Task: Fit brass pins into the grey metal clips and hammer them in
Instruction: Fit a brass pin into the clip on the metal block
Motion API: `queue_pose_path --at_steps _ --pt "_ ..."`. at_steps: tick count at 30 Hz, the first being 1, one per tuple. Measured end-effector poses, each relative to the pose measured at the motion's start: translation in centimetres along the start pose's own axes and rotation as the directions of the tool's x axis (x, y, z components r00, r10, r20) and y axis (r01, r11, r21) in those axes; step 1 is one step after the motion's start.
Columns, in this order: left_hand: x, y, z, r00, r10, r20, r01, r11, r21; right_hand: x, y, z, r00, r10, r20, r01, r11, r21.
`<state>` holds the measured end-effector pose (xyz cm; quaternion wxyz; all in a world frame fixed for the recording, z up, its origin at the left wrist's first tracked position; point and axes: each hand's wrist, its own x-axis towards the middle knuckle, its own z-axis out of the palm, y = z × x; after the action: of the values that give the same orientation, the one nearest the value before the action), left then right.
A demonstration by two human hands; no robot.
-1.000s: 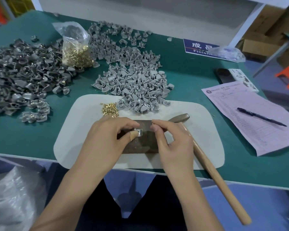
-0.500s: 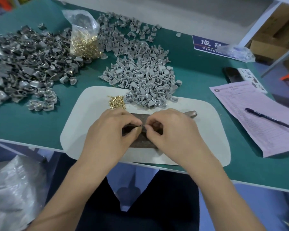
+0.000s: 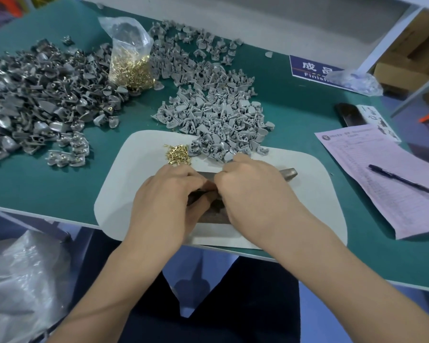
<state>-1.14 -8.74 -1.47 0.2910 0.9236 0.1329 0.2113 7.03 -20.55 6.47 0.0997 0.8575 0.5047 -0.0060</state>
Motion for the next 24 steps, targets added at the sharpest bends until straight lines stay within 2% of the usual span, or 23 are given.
queue_pose_path --at_steps 5,9,11,13,15,17,18,20,22,24 --pt "0.0 -0.4 0.1 1.000 -0.007 0.006 0.008 1.000 -0.021 -0.2 1.1 1.3 0.996 0.085 -0.009 -0.083 0.988 0.130" --pt "0.0 -0.3 0.2 1.000 -0.027 0.002 0.027 1.000 0.000 -0.4 2.0 2.7 0.994 0.080 -0.076 -0.058 0.964 0.261" --pt "0.0 -0.2 0.2 0.999 -0.034 0.004 0.034 0.999 0.018 -1.0 2.9 3.6 0.978 0.160 -0.136 -0.076 0.873 0.482" --pt "0.0 -0.2 0.1 0.999 -0.038 0.004 0.038 0.999 0.020 -2.3 4.2 5.2 0.892 0.385 -0.235 -0.144 0.737 0.660" --pt "-0.1 -0.1 0.1 0.999 -0.040 0.007 0.040 0.999 0.012 -3.8 5.7 7.2 0.763 0.609 -0.218 -0.369 0.687 0.626" --pt "-0.1 -0.1 0.1 0.999 -0.042 0.010 0.042 0.999 0.002 -5.3 6.6 9.5 0.677 0.735 -0.052 -0.658 0.634 0.406" --pt "-0.1 -0.1 0.1 0.999 -0.043 0.011 0.043 0.999 0.003 -5.8 6.7 10.3 0.658 0.752 0.026 -0.714 0.613 0.337" --pt "-0.1 0.0 0.0 0.999 -0.046 0.015 0.046 0.999 0.011 -6.0 6.9 11.0 0.661 0.747 0.068 -0.714 0.599 0.363" --pt "0.0 -0.1 -0.1 0.999 -0.052 0.013 0.052 0.999 0.012 -6.0 7.2 10.9 0.678 0.734 0.032 -0.675 0.606 0.421" --pt "-0.1 0.0 -0.1 0.998 -0.057 0.013 0.057 0.998 0.014 -6.4 7.5 10.5 0.698 0.715 -0.036 -0.576 0.591 0.564"
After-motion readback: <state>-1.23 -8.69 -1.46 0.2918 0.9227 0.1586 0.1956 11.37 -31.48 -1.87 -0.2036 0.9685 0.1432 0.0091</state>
